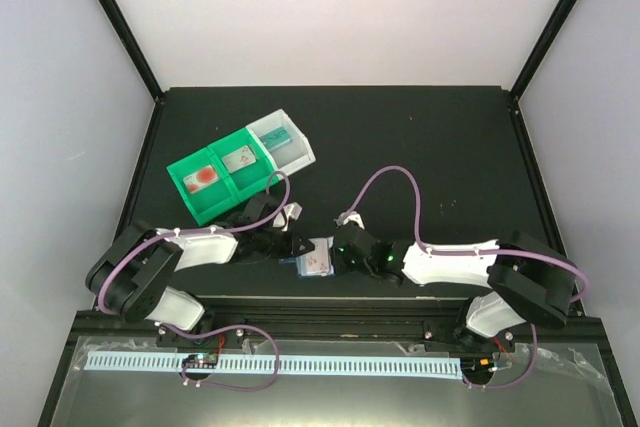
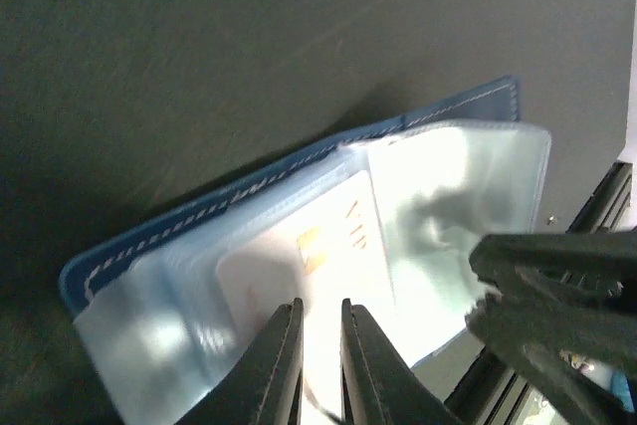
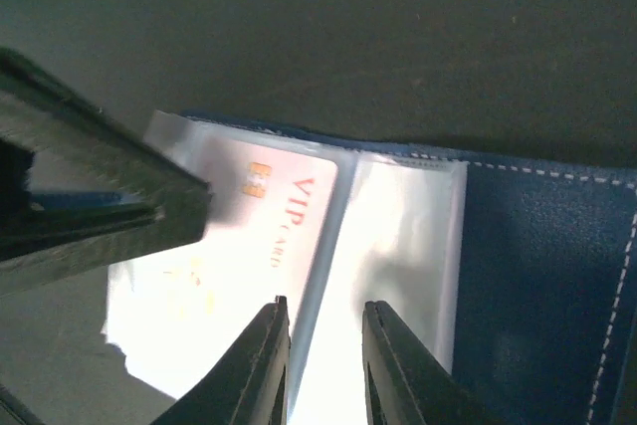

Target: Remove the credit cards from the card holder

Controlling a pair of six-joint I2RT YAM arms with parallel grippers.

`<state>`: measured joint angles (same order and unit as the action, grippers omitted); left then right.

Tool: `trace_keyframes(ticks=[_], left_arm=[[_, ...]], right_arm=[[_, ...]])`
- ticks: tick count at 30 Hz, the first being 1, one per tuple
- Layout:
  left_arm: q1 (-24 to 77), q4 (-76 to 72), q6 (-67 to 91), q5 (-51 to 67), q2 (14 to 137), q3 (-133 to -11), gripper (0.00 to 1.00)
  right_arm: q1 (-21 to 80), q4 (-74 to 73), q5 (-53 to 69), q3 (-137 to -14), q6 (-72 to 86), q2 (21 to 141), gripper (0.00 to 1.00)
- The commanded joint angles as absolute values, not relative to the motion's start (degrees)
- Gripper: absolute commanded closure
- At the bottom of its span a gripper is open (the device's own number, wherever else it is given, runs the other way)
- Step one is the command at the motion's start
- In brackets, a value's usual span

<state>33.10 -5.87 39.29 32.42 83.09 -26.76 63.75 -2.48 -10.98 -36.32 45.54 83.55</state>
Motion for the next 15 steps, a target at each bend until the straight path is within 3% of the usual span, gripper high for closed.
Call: trace_keyframes(ticks=[1, 9, 15], left_arm=[[32.89, -5.21, 39.99, 30.37, 81.94, -24.12, 0.87], [32.95, -4.92, 38.4, 27.76, 82.95, -22.03, 0.9], [32.89, -1.97, 37.34, 26.88, 80.03, -22.44, 0.89]], right_arm=[[61.38, 5.74, -4.23, -32.8, 48.29, 86.01, 0.76], [57.04, 20.96, 6.11, -24.26, 51.38, 87.84, 0.78], [57.04, 21.0, 7.88, -26.11, 51.69, 87.41, 0.78]])
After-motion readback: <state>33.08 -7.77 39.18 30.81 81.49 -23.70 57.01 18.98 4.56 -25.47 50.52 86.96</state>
